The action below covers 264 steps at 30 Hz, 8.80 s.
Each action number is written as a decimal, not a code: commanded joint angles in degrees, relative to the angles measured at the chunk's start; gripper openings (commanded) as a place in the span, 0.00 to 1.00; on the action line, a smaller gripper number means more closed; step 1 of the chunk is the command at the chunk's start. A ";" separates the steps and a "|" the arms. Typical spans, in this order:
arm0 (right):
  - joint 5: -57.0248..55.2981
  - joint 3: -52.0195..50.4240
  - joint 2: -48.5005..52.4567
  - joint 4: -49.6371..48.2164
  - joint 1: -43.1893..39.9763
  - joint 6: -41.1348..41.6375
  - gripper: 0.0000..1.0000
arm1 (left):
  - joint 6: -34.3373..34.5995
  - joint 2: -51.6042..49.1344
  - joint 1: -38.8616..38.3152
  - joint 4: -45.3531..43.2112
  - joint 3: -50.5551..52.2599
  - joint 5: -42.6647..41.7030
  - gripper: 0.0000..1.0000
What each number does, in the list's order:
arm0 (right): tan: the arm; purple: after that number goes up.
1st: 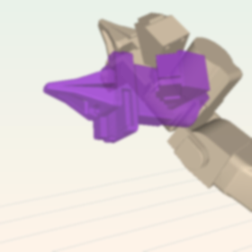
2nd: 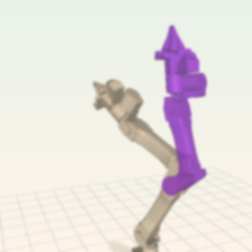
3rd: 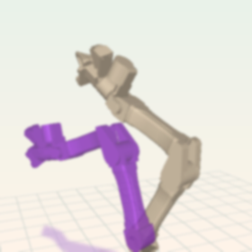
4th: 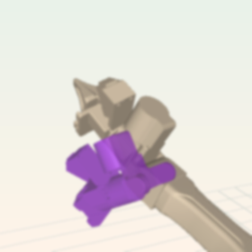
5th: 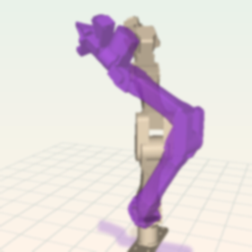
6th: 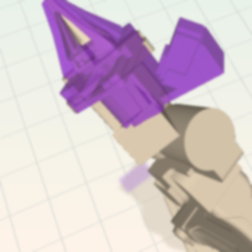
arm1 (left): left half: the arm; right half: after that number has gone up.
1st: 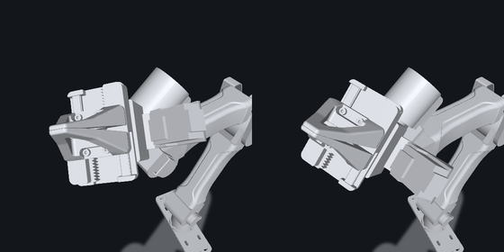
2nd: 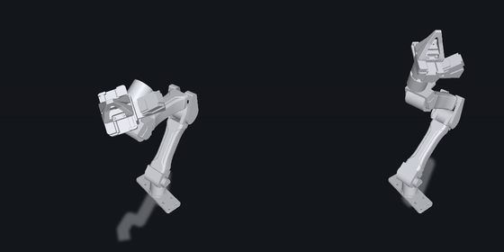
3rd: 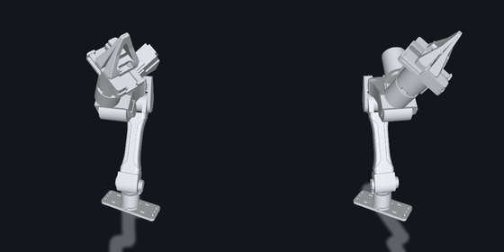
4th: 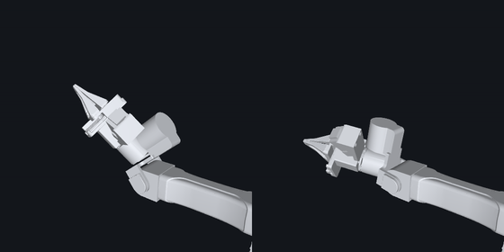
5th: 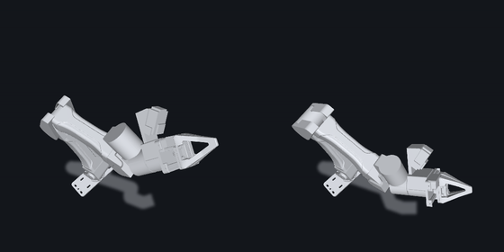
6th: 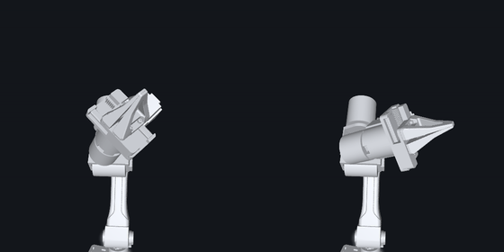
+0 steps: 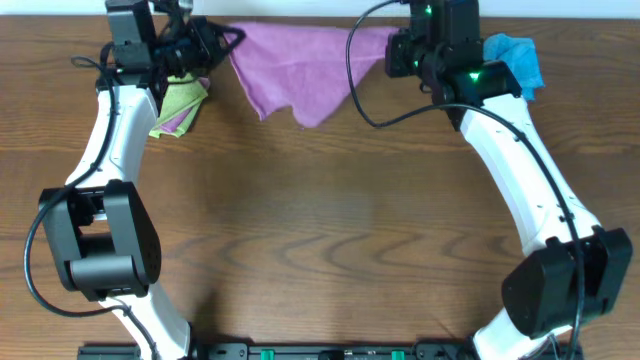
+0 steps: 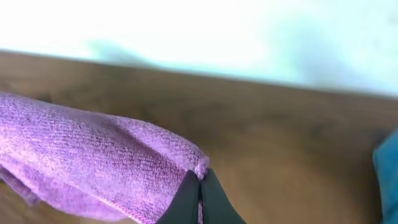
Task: Fold the cloth
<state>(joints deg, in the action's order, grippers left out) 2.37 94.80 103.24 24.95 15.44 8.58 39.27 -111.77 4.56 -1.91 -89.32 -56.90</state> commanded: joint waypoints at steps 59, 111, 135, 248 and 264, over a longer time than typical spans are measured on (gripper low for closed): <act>-1.92 -34.16 -23.82 22.64 6.03 -2.10 0.62 | -45.24 -0.61 1.84 48.48 23.50 1.55 0.15; -1.73 -15.82 12.92 -0.79 12.31 -11.89 0.61 | -28.13 -0.74 -18.84 35.52 17.22 27.41 0.26; -2.58 -15.82 18.99 -8.50 12.39 -10.95 0.56 | -28.09 -0.74 -18.84 37.92 17.22 26.73 0.21; -30.29 -12.17 14.38 -1.36 10.43 -5.42 0.01 | -25.44 -0.72 -18.82 34.01 17.16 20.85 0.06; -34.93 -12.17 14.38 5.14 -1.09 -2.78 0.70 | -25.44 -0.72 -18.82 34.03 17.16 20.83 0.06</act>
<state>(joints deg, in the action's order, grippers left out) -30.96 81.65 119.31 29.41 15.64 3.95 13.54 -112.07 -14.04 32.10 -72.47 -35.64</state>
